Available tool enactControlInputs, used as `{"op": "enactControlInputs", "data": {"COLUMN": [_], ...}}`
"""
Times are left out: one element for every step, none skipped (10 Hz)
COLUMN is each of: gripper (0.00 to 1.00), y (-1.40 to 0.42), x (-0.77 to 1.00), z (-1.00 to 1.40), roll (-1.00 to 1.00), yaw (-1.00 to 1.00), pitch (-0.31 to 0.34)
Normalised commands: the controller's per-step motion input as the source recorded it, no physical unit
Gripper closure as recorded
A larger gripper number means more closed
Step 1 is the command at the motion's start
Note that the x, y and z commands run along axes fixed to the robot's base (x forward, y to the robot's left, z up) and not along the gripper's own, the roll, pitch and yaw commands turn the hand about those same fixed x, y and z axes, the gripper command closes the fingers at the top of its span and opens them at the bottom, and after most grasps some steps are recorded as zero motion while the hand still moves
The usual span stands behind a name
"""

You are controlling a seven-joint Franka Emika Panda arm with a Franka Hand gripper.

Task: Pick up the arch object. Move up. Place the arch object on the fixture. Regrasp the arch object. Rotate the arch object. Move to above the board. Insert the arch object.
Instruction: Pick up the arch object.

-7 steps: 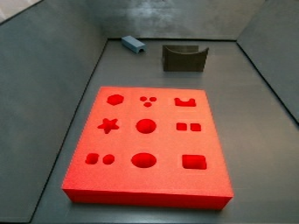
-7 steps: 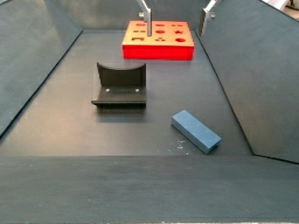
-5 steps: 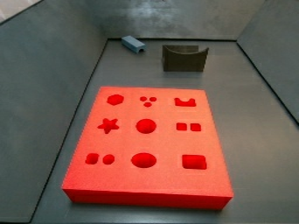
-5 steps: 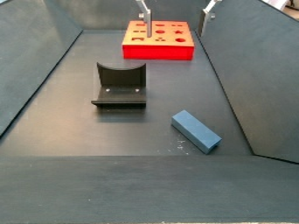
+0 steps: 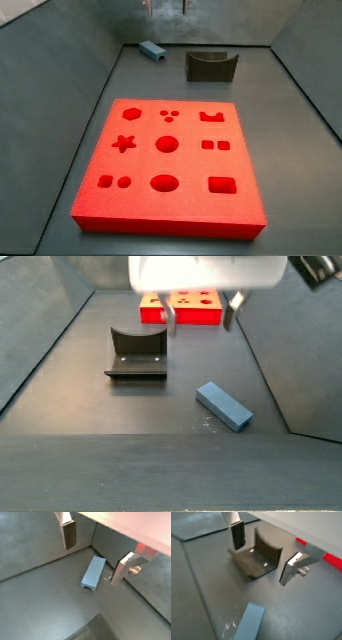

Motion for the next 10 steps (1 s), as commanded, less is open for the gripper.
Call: {"op": "enactControlInputs", "data": {"gripper": [0.0,0.0,0.0,0.0,0.0,0.0,0.0,0.0,0.0,0.0], "y": [0.41,0.41,0.24,0.11,0.11,0.06,0.1,0.04,0.0,0.04], "x": [-0.22,-0.25,-0.17,-0.23,-0.25,-0.12,-0.04,0.0,0.02,0.09], "z": [-0.83,-0.83,-1.0,-1.0,-0.97,-0.95,-0.93,-0.88,-0.87,-0.62], "roll": [0.05,0.06,0.0,0.0,0.0,0.0,-0.01,-0.03,-0.07,-0.02], "yaw": [0.74,0.72,0.53,0.33,0.28,0.23,0.14,0.12,0.1,0.06], "pitch": [-0.206,-0.209,-0.064,0.013,0.043,0.077,0.099,0.136,0.116,0.071]}}
